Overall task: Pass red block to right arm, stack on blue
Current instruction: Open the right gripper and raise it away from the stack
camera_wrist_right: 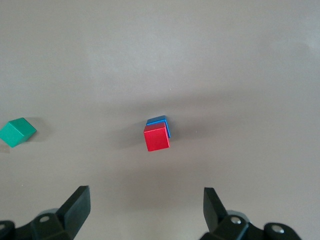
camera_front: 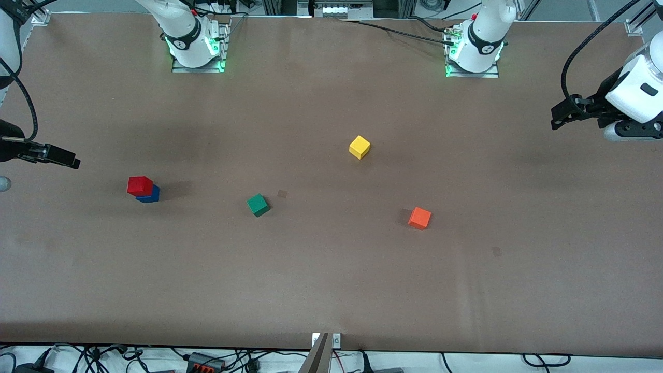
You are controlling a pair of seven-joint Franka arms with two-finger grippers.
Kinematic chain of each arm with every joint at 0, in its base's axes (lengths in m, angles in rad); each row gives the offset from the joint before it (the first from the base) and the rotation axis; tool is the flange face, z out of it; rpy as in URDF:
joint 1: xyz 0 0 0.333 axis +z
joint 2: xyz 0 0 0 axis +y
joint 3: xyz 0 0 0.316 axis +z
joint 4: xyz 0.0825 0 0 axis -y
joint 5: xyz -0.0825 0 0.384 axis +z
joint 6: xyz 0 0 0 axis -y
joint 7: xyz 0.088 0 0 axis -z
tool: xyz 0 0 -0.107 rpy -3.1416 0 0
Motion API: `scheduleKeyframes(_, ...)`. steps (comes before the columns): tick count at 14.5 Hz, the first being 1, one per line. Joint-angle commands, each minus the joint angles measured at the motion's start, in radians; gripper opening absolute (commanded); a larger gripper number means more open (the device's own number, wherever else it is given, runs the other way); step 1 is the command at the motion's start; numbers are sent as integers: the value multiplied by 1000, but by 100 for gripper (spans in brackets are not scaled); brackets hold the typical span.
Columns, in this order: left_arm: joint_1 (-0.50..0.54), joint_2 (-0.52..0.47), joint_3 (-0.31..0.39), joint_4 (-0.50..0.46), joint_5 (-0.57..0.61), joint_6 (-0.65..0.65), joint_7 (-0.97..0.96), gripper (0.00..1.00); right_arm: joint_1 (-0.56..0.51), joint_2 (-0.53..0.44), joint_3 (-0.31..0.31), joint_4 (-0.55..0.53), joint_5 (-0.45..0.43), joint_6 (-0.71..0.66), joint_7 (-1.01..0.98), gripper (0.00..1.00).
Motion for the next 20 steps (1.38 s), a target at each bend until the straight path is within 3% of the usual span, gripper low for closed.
scheduleKeyframes(1,1,16,-6,45,-12,-25,3,100,-5,-2,9,61,12,-27,2,100)
scheduleKeyframes(4,1,16,-11,48,-12,-25,3,100,-34,-17,23,61,11,-23,-4,100)
scheduleKeyframes(7,1,16,-11,48,-12,-25,3,100,-90,-19,80,61,11,-18,-7,100)
scheduleKeyframes(11,1,16,-11,48,-12,-25,3,100,-87,-48,78,39,11,-17,-25,100)
scheduleKeyframes(20,1,16,-11,48,-12,-25,3,100,-68,-236,81,-255,-6,132,-62,100)
